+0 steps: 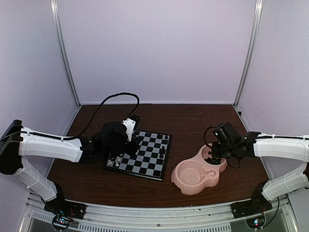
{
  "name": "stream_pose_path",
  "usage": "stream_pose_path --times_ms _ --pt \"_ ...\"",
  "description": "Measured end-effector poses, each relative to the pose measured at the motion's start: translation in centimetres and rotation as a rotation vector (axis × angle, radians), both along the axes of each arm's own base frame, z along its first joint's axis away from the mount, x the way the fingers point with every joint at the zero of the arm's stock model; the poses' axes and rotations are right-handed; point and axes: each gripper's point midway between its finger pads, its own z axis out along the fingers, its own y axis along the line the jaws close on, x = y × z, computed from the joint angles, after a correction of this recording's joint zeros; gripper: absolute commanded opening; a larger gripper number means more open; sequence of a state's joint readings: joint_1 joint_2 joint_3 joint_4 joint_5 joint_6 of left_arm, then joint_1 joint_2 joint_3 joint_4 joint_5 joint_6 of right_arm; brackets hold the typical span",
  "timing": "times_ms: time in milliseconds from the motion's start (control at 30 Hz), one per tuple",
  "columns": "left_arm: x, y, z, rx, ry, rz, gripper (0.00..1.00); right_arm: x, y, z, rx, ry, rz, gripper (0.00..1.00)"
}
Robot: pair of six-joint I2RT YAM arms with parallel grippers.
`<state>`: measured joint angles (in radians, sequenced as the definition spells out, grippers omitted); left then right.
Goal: Set up the chess pieces on the board
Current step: Pick up the pawn from the storage box.
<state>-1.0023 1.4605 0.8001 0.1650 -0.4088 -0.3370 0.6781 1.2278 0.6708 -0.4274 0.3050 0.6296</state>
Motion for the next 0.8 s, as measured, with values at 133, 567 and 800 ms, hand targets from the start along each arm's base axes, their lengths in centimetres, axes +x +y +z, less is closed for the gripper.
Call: stream_pose_path --times_ms 133,567,800 --pt "0.0 0.4 0.7 -0.003 -0.018 0.006 0.3 -0.1 0.8 -2.0 -0.02 0.074 0.03 0.48" --pt "-0.1 0.6 1.3 0.001 -0.038 0.002 0.3 2.2 1.7 -7.2 -0.015 0.263 0.013 0.6" --pt "-0.2 0.7 1.5 -0.002 -0.041 -0.001 0.31 3.6 2.5 -7.2 0.026 0.268 0.018 0.39"
